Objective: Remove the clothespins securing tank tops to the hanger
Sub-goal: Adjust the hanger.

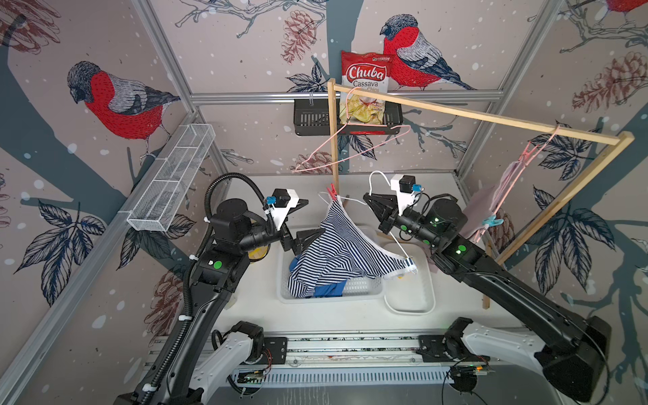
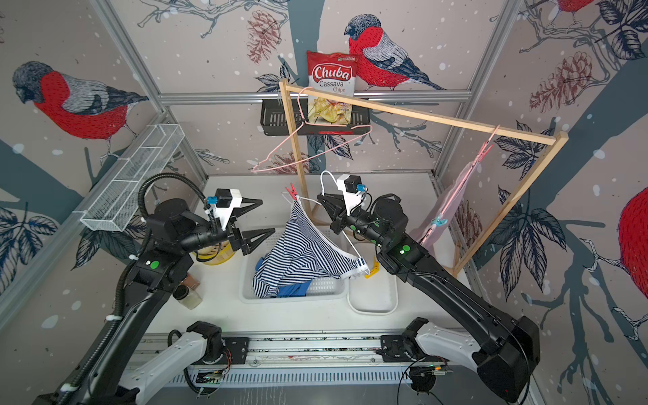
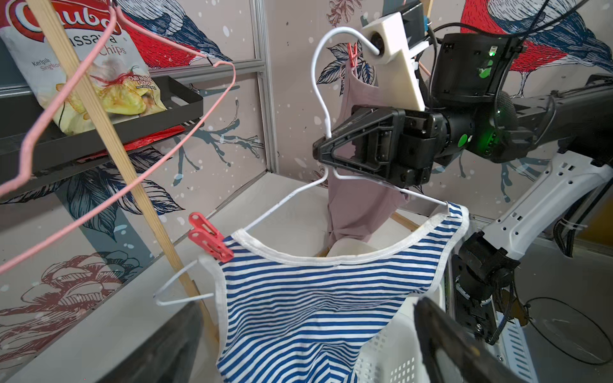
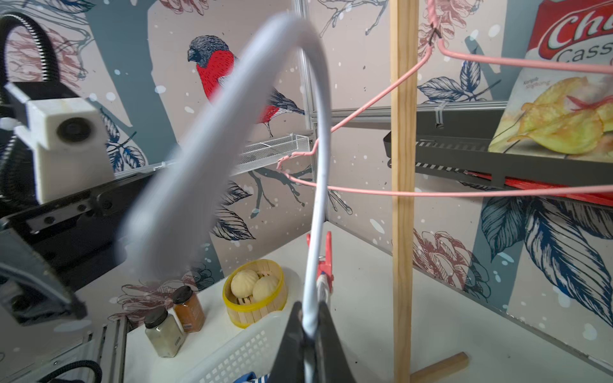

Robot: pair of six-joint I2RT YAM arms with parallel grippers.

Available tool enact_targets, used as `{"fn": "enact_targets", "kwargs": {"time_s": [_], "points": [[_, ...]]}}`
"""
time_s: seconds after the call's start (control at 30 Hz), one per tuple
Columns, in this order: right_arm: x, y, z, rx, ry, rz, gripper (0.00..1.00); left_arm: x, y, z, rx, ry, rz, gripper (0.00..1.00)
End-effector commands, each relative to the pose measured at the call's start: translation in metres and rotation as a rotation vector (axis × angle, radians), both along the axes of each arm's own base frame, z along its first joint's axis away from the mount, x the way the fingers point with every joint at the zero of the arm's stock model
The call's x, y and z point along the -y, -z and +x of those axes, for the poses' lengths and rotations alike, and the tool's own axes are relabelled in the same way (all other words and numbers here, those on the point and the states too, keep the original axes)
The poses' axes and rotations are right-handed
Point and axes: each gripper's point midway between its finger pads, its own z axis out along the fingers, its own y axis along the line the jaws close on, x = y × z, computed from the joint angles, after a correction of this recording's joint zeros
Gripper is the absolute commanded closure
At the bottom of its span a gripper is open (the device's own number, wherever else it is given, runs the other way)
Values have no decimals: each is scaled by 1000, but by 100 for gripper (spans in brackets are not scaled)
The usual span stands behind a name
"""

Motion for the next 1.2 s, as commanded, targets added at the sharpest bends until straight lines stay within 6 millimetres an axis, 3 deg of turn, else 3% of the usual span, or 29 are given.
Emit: {"fn": "enact_targets", "kwargs": {"time_s": [0.0,0.1,0.27,0.43,0.53,0.73,0.93,1.07,1.17], "points": [[-4,-20,-35,194,-158,41,100,1,-4,-1,26,20,28,2],[-7,-17,-42,239,-235,24,100,1,-3,-1,40,36,54,2],[-17,-8,-39,277,-389,-34,100,-2,-4,0,54,87,39,3],[-30,8,-31,260,-543,-152,100,-26,-4,13,26,120,-22,9],[-27,12,-31,254,-623,-181,100,-35,-8,9,24,173,-46,10],[-19,16,-32,256,-740,-190,100,-32,-6,-2,47,254,-49,10],[-16,2,-40,282,-834,-162,100,-33,4,-3,102,229,-19,10],[-19,-3,-42,286,-851,-155,100,-36,8,13,167,77,4,10],[-21,-7,-43,276,-864,-150,100,-35,9,11,203,49,-1,11]]}}
